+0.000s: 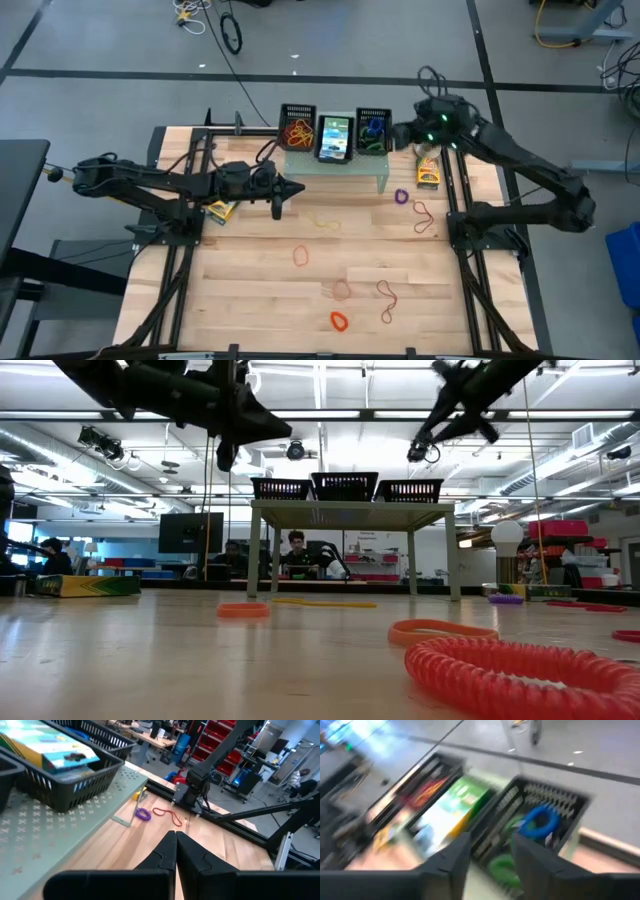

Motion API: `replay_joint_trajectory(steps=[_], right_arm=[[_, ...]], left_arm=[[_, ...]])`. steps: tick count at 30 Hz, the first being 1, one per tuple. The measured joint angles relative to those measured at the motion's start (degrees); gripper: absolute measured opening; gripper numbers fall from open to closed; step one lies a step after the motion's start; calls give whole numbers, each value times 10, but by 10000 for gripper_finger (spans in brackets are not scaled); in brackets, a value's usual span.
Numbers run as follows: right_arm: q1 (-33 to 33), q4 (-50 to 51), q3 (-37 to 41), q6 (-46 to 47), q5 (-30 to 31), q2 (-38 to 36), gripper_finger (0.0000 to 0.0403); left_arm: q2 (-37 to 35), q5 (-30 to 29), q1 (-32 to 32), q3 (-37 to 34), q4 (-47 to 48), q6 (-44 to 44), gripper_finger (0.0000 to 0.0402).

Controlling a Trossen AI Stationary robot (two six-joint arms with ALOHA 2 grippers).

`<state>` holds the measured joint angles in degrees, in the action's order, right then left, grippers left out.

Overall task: Pick & Place Office Desk Supplies
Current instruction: Put the red rubber band into the left black bin on the shelf

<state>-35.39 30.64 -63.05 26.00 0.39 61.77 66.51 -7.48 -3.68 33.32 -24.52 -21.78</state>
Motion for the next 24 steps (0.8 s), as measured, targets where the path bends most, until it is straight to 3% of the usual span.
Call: replay_joint_trajectory(steps=[4,8,13,18,24], right_arm=[[81,74,13,12,10,-57,77],[213,95,83,93,60,-94,10],[431,96,154,252,127,-91,21],[622,96,180,449,186,-16,23],[741,68,160,645,91,143,53]], left_arm=[[-1,-4,-1,-6,9,17,8],[-1,-7,-5,-56,-22,6,7],[-1,1,2,-121,-109,-41,7],[-1,0,3,-142,-119,-41,8],[-1,1,2,-143,-117,-6,9]])
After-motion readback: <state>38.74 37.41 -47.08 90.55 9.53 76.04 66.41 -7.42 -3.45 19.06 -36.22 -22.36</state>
